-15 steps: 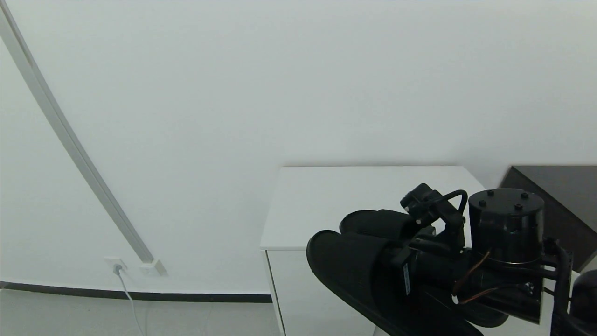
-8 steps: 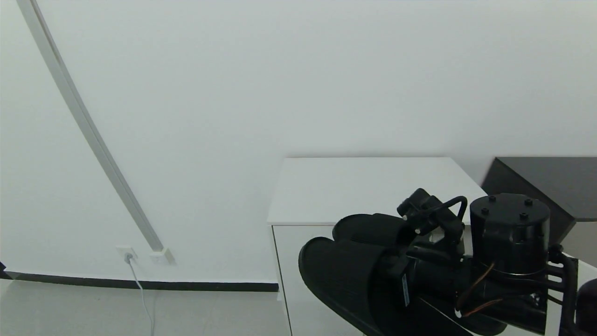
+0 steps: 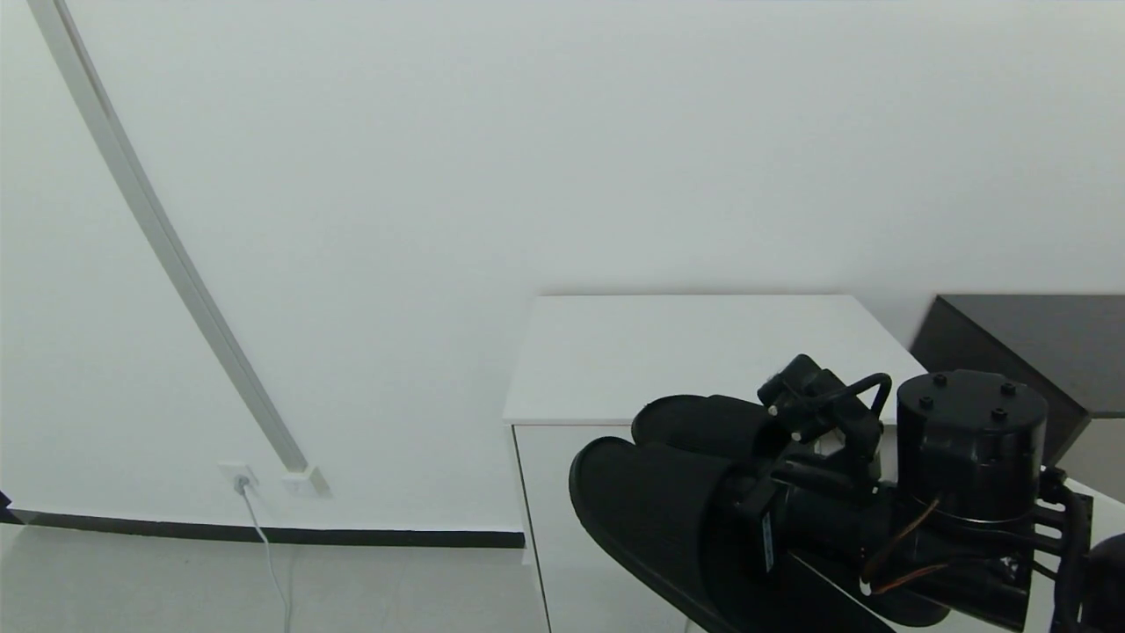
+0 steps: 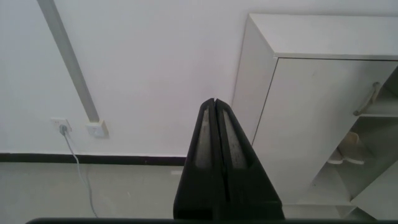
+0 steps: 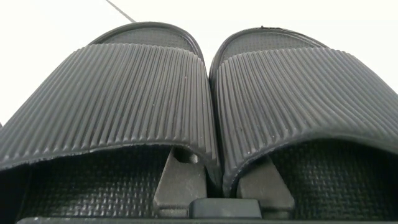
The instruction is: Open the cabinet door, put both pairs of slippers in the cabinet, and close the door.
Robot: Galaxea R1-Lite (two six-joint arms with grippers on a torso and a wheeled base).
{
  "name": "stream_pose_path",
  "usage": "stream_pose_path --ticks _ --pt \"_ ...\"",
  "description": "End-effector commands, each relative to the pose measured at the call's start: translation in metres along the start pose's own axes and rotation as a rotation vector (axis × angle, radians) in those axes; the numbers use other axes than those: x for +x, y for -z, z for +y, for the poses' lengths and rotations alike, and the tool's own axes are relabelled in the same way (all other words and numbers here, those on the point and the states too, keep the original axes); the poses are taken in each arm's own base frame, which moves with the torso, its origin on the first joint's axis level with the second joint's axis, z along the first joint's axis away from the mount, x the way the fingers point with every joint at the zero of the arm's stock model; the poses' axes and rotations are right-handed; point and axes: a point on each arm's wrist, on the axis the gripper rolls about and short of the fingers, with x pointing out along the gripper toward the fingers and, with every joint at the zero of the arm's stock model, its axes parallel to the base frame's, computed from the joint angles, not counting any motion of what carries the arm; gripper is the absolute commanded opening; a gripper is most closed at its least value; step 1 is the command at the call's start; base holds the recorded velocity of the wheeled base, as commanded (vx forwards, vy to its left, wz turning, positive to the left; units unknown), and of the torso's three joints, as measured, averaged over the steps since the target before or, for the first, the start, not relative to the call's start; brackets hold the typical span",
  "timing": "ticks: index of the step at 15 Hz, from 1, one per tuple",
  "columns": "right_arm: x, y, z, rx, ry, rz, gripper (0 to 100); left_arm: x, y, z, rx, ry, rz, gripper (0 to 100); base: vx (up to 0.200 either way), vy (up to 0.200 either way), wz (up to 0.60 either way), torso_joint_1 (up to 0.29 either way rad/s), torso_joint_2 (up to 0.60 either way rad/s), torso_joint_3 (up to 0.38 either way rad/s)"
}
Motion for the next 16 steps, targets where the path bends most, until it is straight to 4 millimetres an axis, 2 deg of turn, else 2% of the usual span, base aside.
stream_pose_path --ticks 1,16 --pt "0.0009 0.0028 0.0001 0.0 -0.002 0.01 0 0.0 0.0 0.0 0.0 0.0 0.0 0 0.0 -0.2 0.0 0.007 0.01 0.002" --pt "0.0016 0.0035 0.0005 -0.002 -0.005 0.013 0 0.0 0.0 0.0 0.0 0.001 0.0 0 0.0 -0.2 0.0 0.003 0.0 0.004"
